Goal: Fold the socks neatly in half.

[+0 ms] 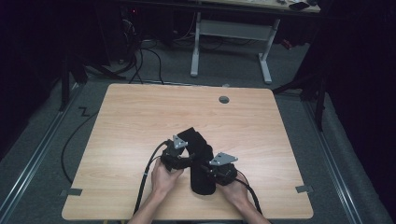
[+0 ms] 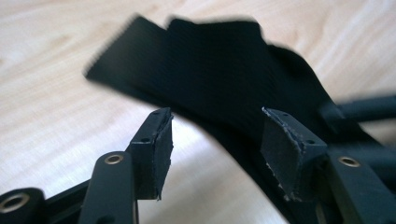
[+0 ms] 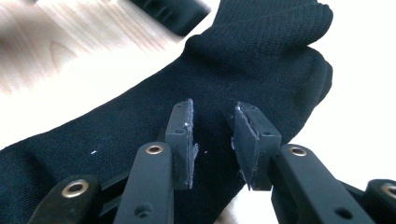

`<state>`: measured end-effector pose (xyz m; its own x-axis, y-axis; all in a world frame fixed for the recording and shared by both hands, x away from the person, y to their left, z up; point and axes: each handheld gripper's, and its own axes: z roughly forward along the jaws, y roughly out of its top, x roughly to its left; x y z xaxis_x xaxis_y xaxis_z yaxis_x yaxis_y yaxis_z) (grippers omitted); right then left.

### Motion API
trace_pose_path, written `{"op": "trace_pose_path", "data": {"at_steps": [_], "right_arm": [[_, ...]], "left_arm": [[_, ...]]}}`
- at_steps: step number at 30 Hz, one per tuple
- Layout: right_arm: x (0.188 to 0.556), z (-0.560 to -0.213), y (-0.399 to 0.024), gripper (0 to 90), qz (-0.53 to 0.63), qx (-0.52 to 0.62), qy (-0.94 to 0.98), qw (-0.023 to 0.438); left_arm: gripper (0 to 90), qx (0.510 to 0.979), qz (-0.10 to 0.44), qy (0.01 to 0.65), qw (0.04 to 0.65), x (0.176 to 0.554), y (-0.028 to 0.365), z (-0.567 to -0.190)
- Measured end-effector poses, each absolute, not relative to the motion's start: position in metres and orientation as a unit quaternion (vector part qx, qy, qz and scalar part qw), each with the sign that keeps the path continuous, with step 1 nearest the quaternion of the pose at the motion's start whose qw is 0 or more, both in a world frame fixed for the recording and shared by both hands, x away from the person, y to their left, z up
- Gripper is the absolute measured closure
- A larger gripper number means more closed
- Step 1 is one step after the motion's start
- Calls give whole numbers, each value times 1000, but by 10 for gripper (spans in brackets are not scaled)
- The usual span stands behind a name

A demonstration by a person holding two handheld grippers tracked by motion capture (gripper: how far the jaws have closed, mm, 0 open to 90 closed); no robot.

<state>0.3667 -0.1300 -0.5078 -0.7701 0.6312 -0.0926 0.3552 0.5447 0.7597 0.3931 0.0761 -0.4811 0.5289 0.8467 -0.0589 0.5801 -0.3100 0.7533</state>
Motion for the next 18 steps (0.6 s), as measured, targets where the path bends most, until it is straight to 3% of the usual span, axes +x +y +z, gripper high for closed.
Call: {"op": "trace_pose_path", "data": {"at_steps": [14,18], "right_arm": [[364,-509,-132,662,386,291,856,183],[364,-510,-132,662,387,294,855,183]], "left_arm": [[494,787,181,477,348,446,66,-480],[565,794,184,477,329,452,63,-487]]}}
